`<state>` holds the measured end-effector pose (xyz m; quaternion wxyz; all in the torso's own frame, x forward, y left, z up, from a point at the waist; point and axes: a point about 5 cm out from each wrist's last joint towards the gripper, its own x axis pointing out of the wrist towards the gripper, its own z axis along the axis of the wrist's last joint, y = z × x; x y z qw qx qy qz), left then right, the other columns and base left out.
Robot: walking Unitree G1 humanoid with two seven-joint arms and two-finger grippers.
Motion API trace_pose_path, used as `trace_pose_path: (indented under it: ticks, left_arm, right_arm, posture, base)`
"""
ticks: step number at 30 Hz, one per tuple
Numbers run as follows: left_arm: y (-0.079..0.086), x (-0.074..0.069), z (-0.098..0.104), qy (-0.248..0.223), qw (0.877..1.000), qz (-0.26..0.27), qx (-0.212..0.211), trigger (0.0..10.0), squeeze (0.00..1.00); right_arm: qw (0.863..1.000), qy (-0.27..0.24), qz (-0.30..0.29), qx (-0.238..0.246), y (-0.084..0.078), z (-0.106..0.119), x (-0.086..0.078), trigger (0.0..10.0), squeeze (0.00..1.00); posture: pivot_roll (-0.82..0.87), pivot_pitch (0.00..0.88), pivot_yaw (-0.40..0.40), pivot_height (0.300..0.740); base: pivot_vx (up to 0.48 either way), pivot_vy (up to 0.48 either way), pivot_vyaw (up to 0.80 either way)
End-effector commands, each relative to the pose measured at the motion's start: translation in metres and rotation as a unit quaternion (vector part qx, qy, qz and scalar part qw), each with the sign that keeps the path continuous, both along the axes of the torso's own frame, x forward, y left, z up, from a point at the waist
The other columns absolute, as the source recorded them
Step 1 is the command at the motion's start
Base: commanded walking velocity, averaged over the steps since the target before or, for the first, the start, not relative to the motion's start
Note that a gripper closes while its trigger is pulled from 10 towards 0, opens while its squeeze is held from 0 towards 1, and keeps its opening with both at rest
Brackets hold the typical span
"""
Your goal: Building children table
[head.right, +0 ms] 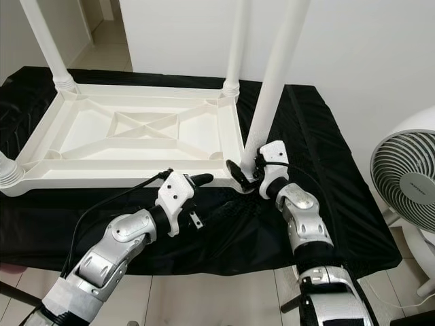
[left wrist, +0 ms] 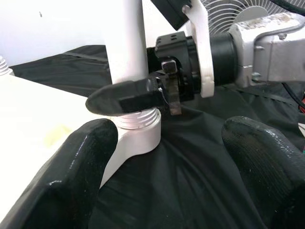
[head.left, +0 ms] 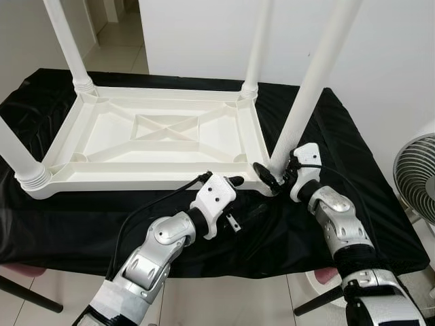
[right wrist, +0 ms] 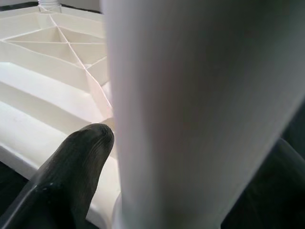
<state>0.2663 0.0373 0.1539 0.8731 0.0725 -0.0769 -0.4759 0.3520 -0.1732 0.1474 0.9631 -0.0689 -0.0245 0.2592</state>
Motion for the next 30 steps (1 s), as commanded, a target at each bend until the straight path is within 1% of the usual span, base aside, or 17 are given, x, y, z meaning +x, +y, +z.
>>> trace_pose_path:
  ticks: [1, 3, 4, 5, 6, 16, 19, 20, 21, 22, 24, 30]
  left_arm:
    - [0.000, 0.000, 0.000, 0.001, 1.000, -0.013, 0.008, 10.0, 0.00]
    - [0.000, 0.000, 0.000, 0.001, 1.000, -0.013, 0.009, 10.0, 0.00]
    - [0.001, 0.001, 0.000, 0.001, 1.000, -0.012, 0.009, 10.0, 0.00]
    - [0.001, 0.001, 0.000, 0.001, 1.000, -0.012, 0.009, 10.0, 0.00]
    - [0.001, 0.001, 0.000, 0.000, 1.000, -0.011, 0.009, 10.0, 0.00]
    - [0.003, 0.000, 0.001, 0.001, 1.000, -0.008, 0.009, 10.0, 0.00]
    - [0.002, 0.000, 0.000, 0.002, 1.000, -0.009, 0.009, 10.0, 0.00]
    - [0.002, 0.000, 0.000, 0.002, 1.000, -0.009, 0.009, 10.0, 0.00]
    - [0.002, 0.000, 0.000, 0.002, 1.000, -0.009, 0.009, 10.0, 0.00]
    - [0.002, 0.000, 0.000, 0.002, 1.000, -0.009, 0.009, 10.0, 0.00]
    - [0.002, -0.001, 0.000, 0.003, 1.000, -0.009, 0.008, 10.0, 0.00]
    - [0.001, -0.001, 0.000, 0.003, 1.000, -0.009, 0.007, 10.0, 0.00]
  right_arm:
    - [1.000, 0.010, 0.008, -0.017, -0.002, -0.004, 0.002, 10.0, 0.00]
    - [1.000, 0.014, 0.011, -0.022, -0.003, -0.005, 0.003, 10.0, 0.00]
    - [0.999, 0.017, 0.013, -0.026, -0.003, -0.006, 0.005, 4.9, 0.00]
    - [0.999, 0.017, 0.013, -0.026, -0.003, -0.006, 0.005, 4.9, 0.00]
    - [0.999, 0.019, 0.015, -0.028, -0.003, -0.007, 0.005, 0.0, 0.00]
    - [0.999, 0.030, 0.034, -0.025, -0.002, -0.013, 0.004, 0.0, 0.00]
    - [0.999, 0.034, 0.036, -0.017, -0.002, -0.017, 0.001, 0.0, 0.00]
    - [0.999, 0.036, 0.034, -0.015, -0.002, -0.019, 0.001, 1.5, 0.00]
    - [0.999, 0.036, 0.034, -0.015, -0.002, -0.019, 0.001, 1.5, 0.00]
    - [0.999, 0.039, 0.030, -0.012, -0.002, -0.020, 0.001, 10.0, 0.00]
    - [0.999, 0.047, 0.012, -0.009, 0.001, -0.025, -0.001, 10.0, 0.00]
    - [0.999, 0.045, -0.003, -0.008, 0.004, -0.027, -0.003, 10.0, 0.00]
  posture:
    - [0.09, 0.048, -0.032, 0.740]
    - [0.09, 0.048, -0.032, 0.740]
    - [0.09, 0.049, -0.033, 0.740]
    - [0.09, 0.049, -0.033, 0.740]
    - [0.09, 0.050, -0.033, 0.740]
    - [0.10, 0.055, -0.034, 0.740]
    - [0.09, 0.056, -0.033, 0.740]
    - [0.09, 0.058, -0.034, 0.740]
    - [0.09, 0.058, -0.034, 0.740]
    - [0.09, 0.058, -0.034, 0.740]
    - [0.09, 0.058, -0.036, 0.740]
    - [0.08, 0.055, -0.037, 0.740]
  base:
    - [0.000, 0.000, 0.00]
    - [0.000, 0.000, 0.00]
    - [0.000, 0.000, 0.00]
    - [0.000, 0.000, 0.00]
    - [0.000, 0.000, 0.00]
    - [0.000, 0.000, 0.00]
    - [0.000, 0.000, 0.00]
    - [0.000, 0.000, 0.00]
    - [0.000, 0.000, 0.00]
    - [0.000, 0.000, 0.00]
    - [0.000, 0.000, 0.00]
    - [0.000, 0.000, 0.00]
